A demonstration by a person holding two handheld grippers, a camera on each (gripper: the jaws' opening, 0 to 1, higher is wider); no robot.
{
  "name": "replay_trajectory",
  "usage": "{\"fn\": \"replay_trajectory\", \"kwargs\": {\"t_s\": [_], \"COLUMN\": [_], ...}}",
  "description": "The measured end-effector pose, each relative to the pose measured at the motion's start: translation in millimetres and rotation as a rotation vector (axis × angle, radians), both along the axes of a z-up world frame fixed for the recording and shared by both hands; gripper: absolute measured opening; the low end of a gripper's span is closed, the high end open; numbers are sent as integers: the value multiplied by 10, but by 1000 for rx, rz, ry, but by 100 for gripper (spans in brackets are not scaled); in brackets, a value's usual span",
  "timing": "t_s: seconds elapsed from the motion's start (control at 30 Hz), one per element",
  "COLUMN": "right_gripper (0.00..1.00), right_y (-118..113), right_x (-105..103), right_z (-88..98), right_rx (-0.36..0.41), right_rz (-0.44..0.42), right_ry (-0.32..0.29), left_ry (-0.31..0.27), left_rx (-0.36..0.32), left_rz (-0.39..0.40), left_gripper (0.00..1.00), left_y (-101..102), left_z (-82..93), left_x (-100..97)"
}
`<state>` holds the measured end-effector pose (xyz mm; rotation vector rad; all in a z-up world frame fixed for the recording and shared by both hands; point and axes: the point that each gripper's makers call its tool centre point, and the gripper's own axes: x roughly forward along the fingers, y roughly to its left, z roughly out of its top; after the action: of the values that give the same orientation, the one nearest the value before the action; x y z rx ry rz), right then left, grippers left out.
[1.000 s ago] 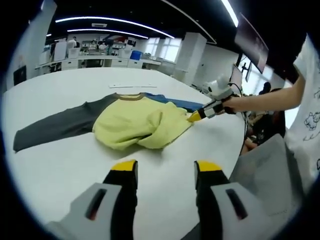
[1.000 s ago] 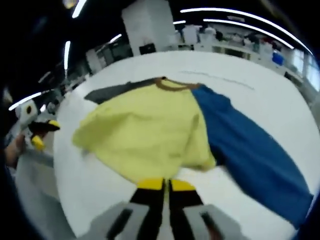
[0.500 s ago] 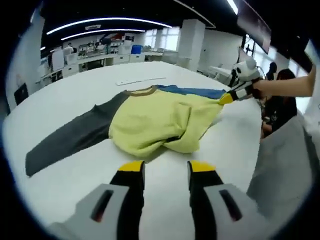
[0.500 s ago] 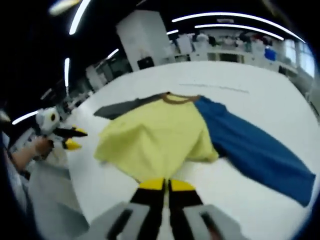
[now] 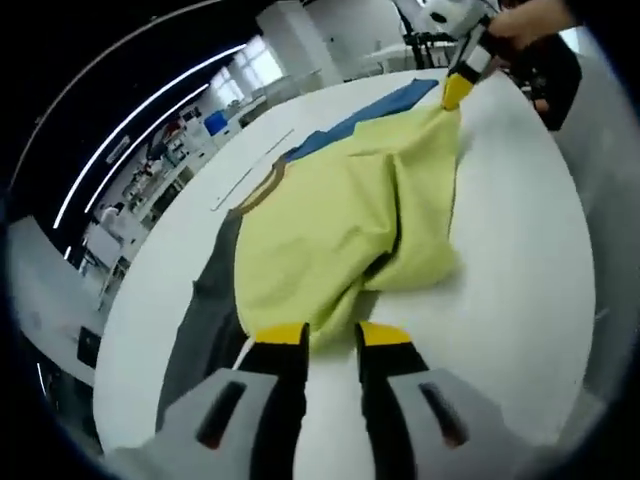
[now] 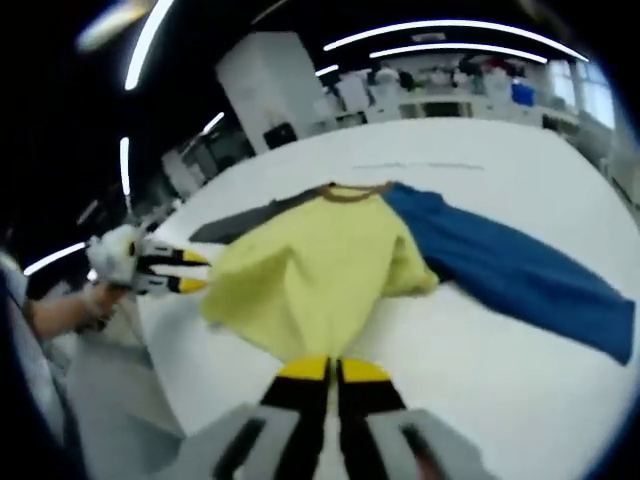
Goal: Fold the garment on the visible template until the final outline fits inside the template.
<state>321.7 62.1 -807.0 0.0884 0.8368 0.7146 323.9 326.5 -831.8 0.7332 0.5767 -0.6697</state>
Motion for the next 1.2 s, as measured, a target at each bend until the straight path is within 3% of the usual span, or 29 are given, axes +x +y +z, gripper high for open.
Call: {"fn": "replay_trajectory", "kwargs": {"t_s": [0.1, 0.2, 0.27, 0.47, 0.63, 0.87, 1.2], "right_gripper": [0, 0, 0, 0, 0, 0, 0], "right_y": [17, 5, 9, -32, -89, -232, -428], "right_x": [-11, 2, -13, 9, 61, 108, 81], "right_z": [20, 25, 28, 44, 105, 120, 84], "right_rx": [3, 12, 7, 3, 7, -3, -15], "right_rz": [-3, -10, -7, -7, -23, -45, -93], "right_ry": [2, 2, -1, -4, -15, -23, -12], "left_ry": [25, 35, 39, 14, -12, -24, 14], "left_rx": [-6, 12, -3, -21, -77, -134, -242], "left_rz": [11, 1, 5, 21, 42, 47, 111], "left_gripper": [16, 5, 0, 0, 0, 0, 0], "left_y": [-5, 8, 13, 52, 48, 11, -89], "left_z": [-58, -73, -38, 166, 435, 682, 756], "left_x": [5, -2, 4, 84, 310, 714, 1100]}}
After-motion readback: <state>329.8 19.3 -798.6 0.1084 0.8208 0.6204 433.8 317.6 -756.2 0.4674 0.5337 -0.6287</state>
